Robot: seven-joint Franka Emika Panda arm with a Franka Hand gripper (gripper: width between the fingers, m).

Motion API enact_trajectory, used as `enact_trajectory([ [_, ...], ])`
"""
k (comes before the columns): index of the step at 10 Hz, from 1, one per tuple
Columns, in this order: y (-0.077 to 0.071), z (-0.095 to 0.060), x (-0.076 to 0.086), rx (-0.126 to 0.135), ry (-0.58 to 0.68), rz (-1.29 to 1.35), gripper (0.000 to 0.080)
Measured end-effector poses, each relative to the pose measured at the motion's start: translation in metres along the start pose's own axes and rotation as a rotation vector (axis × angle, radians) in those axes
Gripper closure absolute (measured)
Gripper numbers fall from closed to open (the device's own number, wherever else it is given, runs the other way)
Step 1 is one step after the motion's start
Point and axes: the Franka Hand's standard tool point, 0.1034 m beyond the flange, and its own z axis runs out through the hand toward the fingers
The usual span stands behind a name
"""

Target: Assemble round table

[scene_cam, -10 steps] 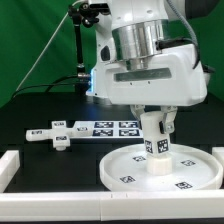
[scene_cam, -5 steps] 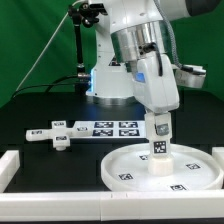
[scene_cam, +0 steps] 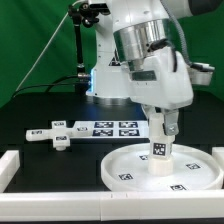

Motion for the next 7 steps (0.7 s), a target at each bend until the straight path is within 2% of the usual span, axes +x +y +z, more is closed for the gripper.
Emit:
enact_trajectory([
  [4, 0.0007, 0.0005, 0.0003, -0.001, 0.000, -0.295, 0.0151],
  [5, 0.0003, 0.0006, -0.0002, -0.007, 0.001, -0.397, 0.0151],
  [7, -0.0037, 0.0005, -0.0014, -0.035, 0.018, -0.697, 0.0151],
])
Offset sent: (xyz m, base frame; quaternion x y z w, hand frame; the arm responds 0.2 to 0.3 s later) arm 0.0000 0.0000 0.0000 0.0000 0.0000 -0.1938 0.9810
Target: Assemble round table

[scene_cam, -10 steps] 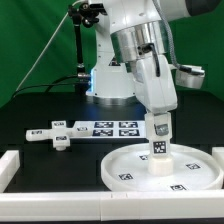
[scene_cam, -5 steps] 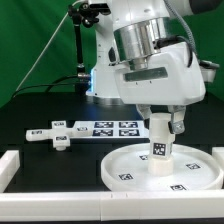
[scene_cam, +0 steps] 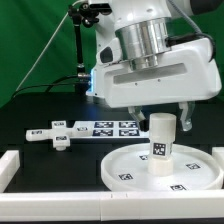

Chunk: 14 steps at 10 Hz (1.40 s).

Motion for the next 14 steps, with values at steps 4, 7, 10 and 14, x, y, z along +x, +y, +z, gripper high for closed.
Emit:
enact_trajectory([
  [4, -0.0094, -0.0001, -0.0002, -0.032, -0.028, -0.424, 0.0151],
  [7, -0.0081, -0.0003, 0.0008, -0.030, -0.030, -0.616, 0.0151],
  [10, -0.0065, 0.0005, 0.0014, -0.047, -0.040, -0.968, 0.0151],
  [14, -0.0111, 0.0012, -0.0043, -0.078, -0.086, -1.311, 0.0151],
])
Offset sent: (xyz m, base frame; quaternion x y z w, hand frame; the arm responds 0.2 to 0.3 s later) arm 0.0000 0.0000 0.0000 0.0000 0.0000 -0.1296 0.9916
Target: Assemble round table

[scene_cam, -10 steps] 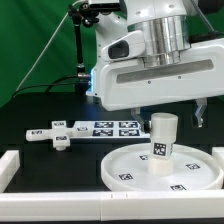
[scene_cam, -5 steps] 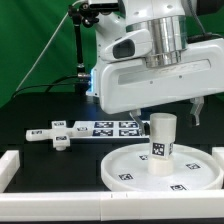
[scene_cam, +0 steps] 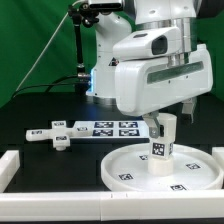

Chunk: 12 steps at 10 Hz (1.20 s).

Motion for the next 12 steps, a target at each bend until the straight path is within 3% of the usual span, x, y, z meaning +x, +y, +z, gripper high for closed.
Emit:
enact_trajectory([
  [2, 0.002, 0.000, -0.002, -0.003, -0.002, -0.097, 0.0151],
  [5, 0.006, 0.000, -0.005, -0.024, -0.026, -0.457, 0.0151],
  [12, 0.011, 0.004, -0.013, -0.025, -0.080, -0.942, 0.0151],
])
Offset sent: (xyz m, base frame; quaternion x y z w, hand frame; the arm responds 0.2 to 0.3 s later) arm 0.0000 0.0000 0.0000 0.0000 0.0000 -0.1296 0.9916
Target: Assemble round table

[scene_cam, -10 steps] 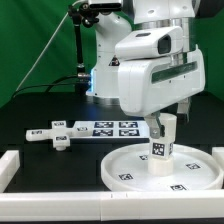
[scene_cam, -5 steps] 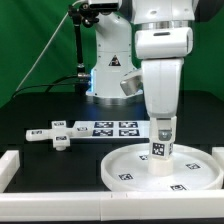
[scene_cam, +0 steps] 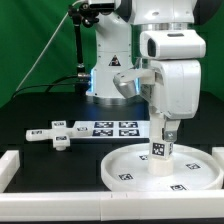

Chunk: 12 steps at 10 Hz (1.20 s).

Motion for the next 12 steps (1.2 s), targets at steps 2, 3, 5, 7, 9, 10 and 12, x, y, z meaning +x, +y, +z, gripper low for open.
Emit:
enact_trajectory([
  [2, -0.0007, 0.0006, -0.0001, 0.002, 0.000, 0.004, 0.0151],
  [3, -0.0008, 0.0006, -0.0005, 0.002, 0.000, 0.006, 0.0275],
  [5, -0.0011, 0.0011, -0.0011, 0.003, 0.000, 0.009, 0.0393],
  [7, -0.0013, 0.0013, -0.0014, 0.003, 0.000, 0.037, 0.0393],
  [9, -0.0015, 0.0014, -0.0026, 0.004, 0.001, 0.168, 0.0393],
  [10, -0.0022, 0.0018, -0.0020, 0.007, 0.001, 0.322, 0.0393],
  [12, -0.0046, 0.0036, -0.0010, 0.015, 0.003, 0.573, 0.0392],
])
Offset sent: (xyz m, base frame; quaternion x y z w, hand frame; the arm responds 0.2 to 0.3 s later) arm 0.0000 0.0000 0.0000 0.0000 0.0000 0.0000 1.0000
